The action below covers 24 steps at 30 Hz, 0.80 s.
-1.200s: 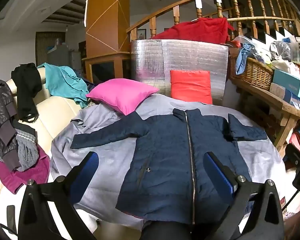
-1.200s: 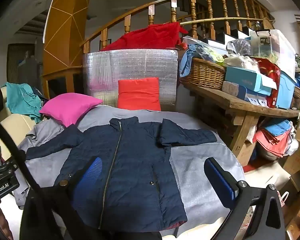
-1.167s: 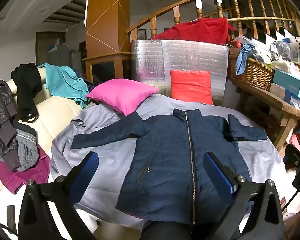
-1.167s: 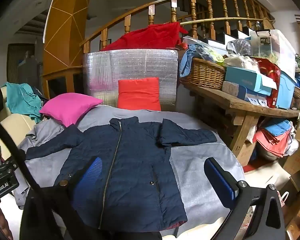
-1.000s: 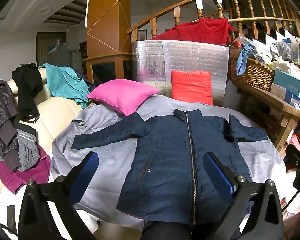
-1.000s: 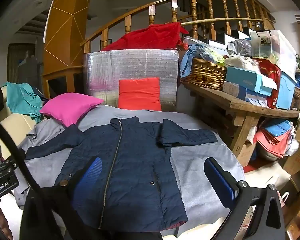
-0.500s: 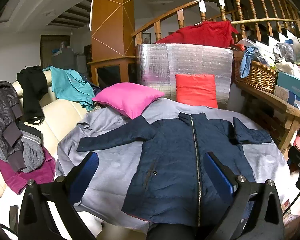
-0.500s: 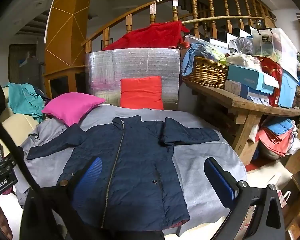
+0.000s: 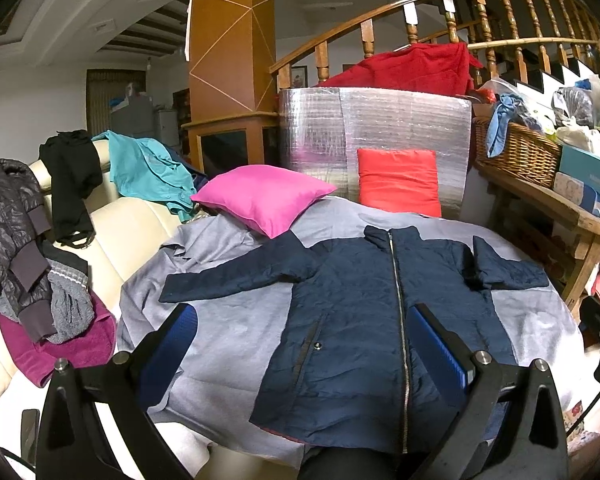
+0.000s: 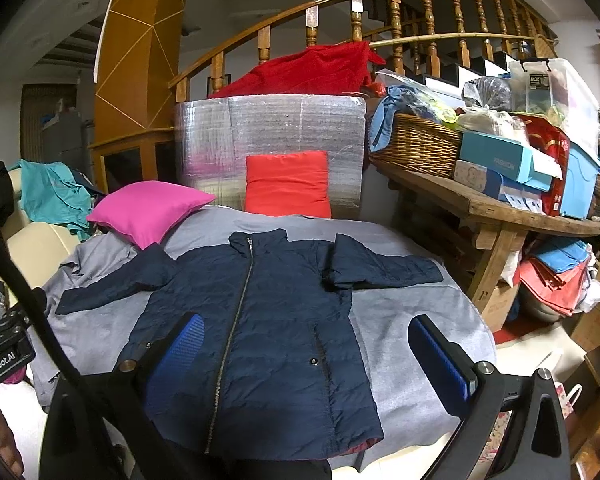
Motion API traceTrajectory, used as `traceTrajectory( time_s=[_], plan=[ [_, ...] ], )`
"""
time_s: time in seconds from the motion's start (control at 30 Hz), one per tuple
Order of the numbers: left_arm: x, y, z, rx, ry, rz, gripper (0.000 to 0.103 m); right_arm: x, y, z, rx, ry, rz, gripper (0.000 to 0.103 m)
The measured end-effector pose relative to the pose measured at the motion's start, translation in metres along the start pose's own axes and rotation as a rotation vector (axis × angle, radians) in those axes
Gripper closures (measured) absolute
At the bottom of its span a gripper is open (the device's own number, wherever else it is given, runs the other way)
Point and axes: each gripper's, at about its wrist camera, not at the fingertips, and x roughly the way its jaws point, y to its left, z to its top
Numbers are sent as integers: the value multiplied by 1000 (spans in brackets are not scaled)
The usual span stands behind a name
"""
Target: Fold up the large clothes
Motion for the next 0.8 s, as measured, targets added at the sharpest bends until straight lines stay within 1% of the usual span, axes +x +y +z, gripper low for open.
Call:
traceTrajectory(
  time_s=[0.73, 0.8],
  plan=[
    [1, 3, -2, -5, -1, 8, 0, 1, 3, 0, 3, 9, 14, 0],
    [1, 3, -2, -9, 13, 7, 0, 1, 4, 0, 4, 10, 14, 0]
  ],
)
